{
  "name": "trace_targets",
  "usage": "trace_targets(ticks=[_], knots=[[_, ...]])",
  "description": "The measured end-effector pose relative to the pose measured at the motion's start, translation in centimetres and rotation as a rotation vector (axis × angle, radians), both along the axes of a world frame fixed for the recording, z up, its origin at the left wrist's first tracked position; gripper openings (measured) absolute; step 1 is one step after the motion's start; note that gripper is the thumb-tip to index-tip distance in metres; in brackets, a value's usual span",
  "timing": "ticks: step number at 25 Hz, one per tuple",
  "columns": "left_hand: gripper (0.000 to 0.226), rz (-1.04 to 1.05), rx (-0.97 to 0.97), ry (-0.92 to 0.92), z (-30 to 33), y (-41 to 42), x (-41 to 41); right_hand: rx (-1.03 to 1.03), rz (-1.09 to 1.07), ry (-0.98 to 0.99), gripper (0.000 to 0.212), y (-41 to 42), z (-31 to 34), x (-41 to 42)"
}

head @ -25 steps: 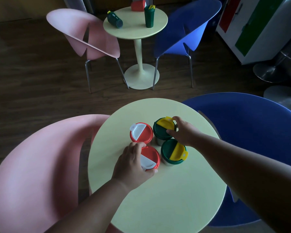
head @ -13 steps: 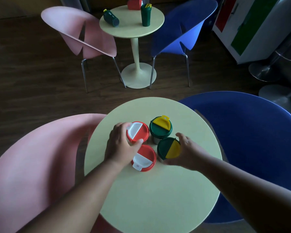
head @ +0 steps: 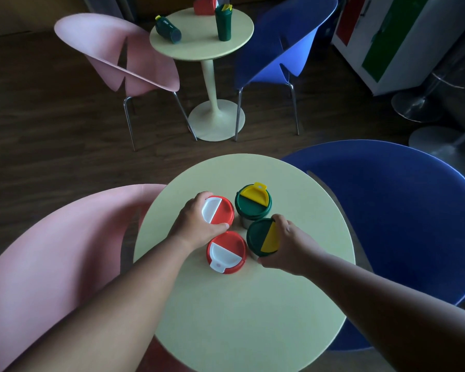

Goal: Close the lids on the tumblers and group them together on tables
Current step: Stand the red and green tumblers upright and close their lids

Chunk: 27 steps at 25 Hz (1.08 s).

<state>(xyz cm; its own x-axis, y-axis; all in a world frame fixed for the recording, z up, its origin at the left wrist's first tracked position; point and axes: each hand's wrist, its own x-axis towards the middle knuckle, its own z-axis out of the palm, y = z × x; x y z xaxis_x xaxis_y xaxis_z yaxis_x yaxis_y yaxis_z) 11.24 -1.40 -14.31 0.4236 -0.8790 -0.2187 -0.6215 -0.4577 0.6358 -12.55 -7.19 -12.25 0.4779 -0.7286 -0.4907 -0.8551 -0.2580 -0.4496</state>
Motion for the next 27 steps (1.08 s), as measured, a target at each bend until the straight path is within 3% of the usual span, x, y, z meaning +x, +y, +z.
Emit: trace_targets(ticks=[12,17,22,27], knots=[[0.086,-0.042,0.082,0.015,0.6,-0.3,0.2,0.012,0.015,-0.012,0.110,-0.2,0.0,-0.1],[0.077,-0.022,0.065,0.050,1.0,-0.2,0.5,0.030,0.018,-0.001,0.119,-0.3,0.0,-0.5],[0.072,-0.052,0.040,-0.017,1.0,0.2,0.8,0.004,0.009,0.000,0.102,0.0,0.1,-0.4],[0.063,-0.040,0.026,-0.051,1.0,-0.1,1.2,-0.012,0.014,-0.022,0.103,-0.1,-0.1,-0.5]])
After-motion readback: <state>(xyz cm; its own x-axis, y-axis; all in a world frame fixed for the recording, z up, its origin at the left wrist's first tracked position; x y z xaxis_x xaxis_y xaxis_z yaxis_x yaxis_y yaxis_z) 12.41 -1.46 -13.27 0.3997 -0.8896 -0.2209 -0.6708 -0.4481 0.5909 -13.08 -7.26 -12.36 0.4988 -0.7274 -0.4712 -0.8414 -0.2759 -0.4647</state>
